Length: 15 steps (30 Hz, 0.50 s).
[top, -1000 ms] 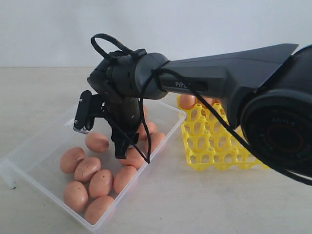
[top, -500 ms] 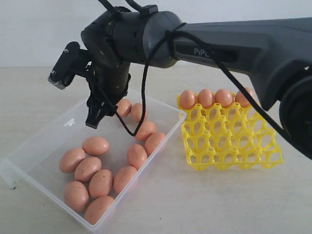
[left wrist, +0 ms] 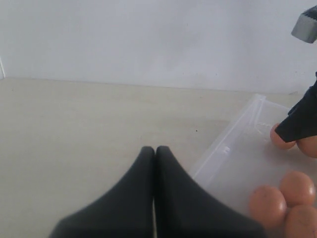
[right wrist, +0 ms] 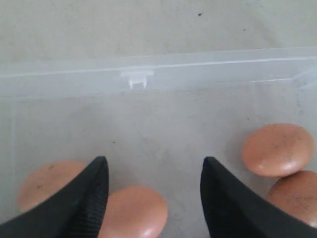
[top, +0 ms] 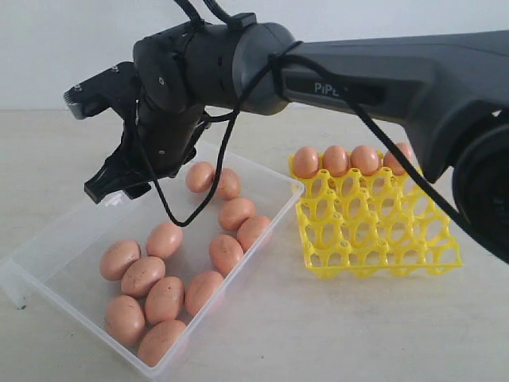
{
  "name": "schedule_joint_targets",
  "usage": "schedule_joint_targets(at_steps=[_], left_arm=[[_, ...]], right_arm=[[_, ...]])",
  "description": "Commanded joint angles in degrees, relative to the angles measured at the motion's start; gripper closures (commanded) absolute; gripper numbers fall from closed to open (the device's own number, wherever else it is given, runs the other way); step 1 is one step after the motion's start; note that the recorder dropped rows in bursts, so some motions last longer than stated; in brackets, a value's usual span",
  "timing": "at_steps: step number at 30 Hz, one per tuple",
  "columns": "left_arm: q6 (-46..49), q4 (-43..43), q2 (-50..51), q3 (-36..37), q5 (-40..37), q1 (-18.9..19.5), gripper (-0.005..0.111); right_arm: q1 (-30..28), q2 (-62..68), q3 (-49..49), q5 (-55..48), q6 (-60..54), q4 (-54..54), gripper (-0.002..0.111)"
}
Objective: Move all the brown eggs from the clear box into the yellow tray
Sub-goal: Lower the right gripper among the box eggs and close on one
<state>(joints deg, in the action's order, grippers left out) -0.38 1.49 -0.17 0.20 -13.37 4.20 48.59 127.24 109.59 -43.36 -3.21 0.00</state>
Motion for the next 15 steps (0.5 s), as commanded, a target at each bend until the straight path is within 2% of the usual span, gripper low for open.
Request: schedule_joint_targets(at_steps=[1,5,6,11,15], left_arm=[[0.38,0.12,0.17,-0.20,-0.01,-0.28,0.111],[0.38,0.12,0.17,-0.20,0.28,-0.28,0.111],[0.38,0.12,0.17,-0.20,0.28,-0.28,0.111],[0.38,0.12,0.17,-0.20,0.28,-0.28,0.111],[0.38,0.12,0.17,-0.20,0.28,-0.28,0.111]], right_arm=[[-1.94,0.91,-0.03,-1.82,6.32,-1.95,0.054],[-5.79,1.26,1.15,-10.24,3.55,-1.95,0.054],[-6.45,1.26,1.44,-12.21,0.70,-1.95,0.054],[-6.62,1.35,1.83,-23.17,-27.36,-1.82,0.054],[-5.27,1.35,1.70,-22.85,-30.40,-1.82,0.054]])
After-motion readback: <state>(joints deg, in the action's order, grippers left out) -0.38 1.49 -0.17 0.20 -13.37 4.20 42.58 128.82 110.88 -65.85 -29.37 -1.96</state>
